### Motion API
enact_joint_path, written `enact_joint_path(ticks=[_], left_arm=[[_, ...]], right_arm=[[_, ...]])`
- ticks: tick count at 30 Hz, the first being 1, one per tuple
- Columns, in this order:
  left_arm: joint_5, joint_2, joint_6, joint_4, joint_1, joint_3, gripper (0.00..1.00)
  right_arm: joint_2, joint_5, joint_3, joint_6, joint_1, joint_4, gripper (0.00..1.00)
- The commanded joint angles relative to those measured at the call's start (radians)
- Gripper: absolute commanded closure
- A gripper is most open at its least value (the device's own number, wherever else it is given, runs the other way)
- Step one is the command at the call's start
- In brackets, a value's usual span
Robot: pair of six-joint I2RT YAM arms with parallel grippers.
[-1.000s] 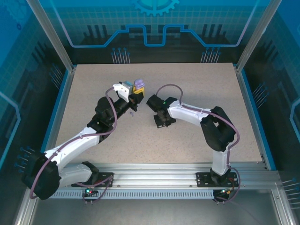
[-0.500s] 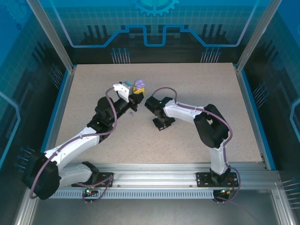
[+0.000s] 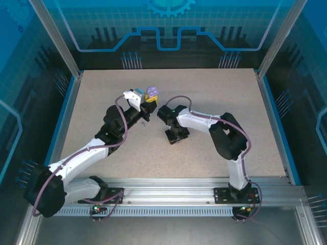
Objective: Insert the wireless bluetooth earbuds into the charging case
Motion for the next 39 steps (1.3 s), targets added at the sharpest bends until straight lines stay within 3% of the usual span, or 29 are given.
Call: enact_joint_path(ticks=[1, 6, 14, 39], left_arm=[[0.02, -0.004, -0.014, 0.03, 0.01, 0.007, 1.0], [0.02, 0.0, -0.013, 0.033, 0.009, 0.005, 1.0], [0.024, 0.006, -0.014, 0.039, 0.01, 0.009, 1.0], [0.023, 0.016, -0.016, 0.053, 0.01, 0.0, 1.0]], right_arm=[[-0.091, -0.066, -0.01, 0.195, -0.037, -0.009, 0.55], [-0.103, -0.071, -0.068, 0.349, -0.061, 0.031, 0.55], [-0.073, -0.099, -0.095, 0.472, -0.065, 0.081, 0.56], [0.044, -0.037, -0.038, 0.511, -0.057, 0.067, 0.68]])
